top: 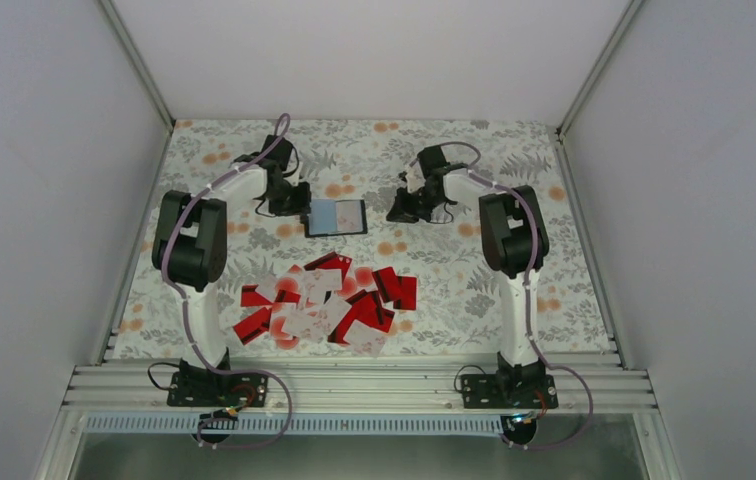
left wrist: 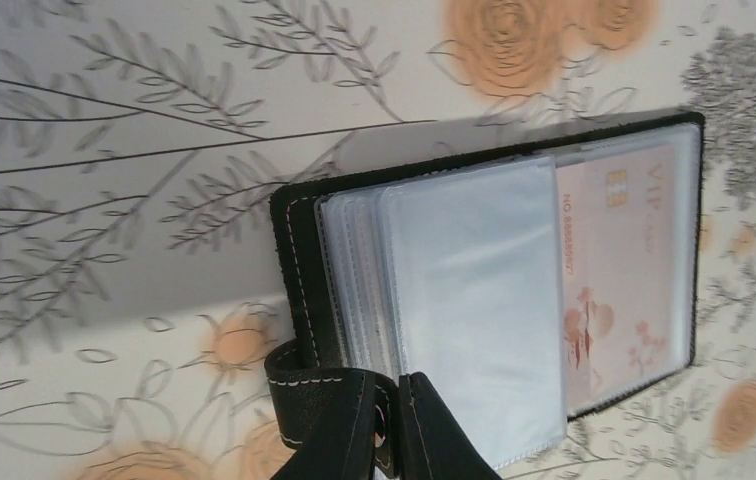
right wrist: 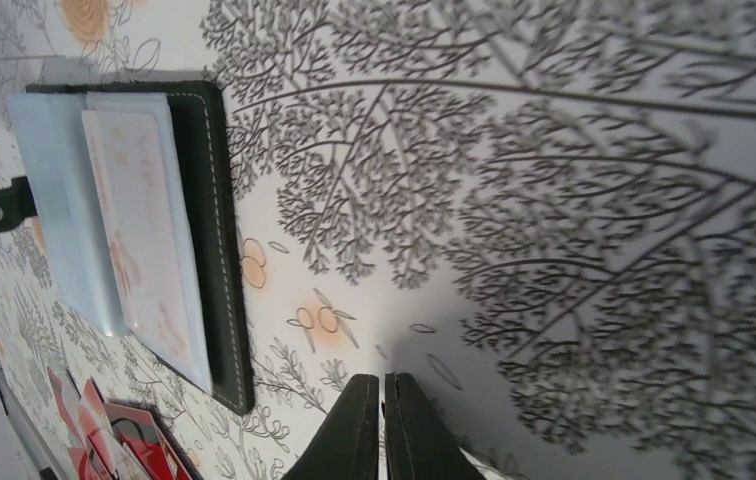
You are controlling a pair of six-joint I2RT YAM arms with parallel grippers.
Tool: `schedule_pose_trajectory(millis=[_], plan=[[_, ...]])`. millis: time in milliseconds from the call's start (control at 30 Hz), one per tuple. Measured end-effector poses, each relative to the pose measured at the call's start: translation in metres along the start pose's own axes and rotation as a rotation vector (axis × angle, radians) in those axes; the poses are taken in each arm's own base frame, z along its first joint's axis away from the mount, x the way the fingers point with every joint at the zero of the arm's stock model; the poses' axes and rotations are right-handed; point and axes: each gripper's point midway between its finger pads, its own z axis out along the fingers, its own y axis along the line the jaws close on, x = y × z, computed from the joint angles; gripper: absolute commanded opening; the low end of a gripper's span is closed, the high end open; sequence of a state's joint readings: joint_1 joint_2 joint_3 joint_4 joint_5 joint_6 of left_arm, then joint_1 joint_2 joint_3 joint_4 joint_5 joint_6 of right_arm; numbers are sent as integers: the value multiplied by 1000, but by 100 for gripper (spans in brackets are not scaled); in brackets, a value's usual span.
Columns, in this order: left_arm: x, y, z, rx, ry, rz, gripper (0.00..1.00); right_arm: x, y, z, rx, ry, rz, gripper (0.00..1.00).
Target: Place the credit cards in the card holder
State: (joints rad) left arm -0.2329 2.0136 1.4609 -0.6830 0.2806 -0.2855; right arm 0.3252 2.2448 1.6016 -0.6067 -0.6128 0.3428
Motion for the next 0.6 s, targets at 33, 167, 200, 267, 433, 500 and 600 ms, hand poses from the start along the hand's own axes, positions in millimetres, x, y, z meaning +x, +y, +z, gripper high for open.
schedule_pose_trajectory(millis=[33,167,200,267,433,500,600], plan=[[0,-4,1,23,3,-6,8,-1,-2,-2,0,-4,5,4],[0,-13,0,71,9,-14,8,-5,-6,-5,-5,-13,18,4],[0,-13,0,73,9,-15,8,-5,-6,-5,-7,-14,20,4],[1,-12,1,70,11,-17,9,-5,-6,-5,-13,-14,24,4],[16,5,10,28,42,-37,8,-3,-1,-3,-36,-9,28,11],[23,12,13,12,56,-45,8,-3,2,-2,-50,-5,28,22],[24,16,12,0,53,-44,8,-3,10,-1,-87,-1,18,34]])
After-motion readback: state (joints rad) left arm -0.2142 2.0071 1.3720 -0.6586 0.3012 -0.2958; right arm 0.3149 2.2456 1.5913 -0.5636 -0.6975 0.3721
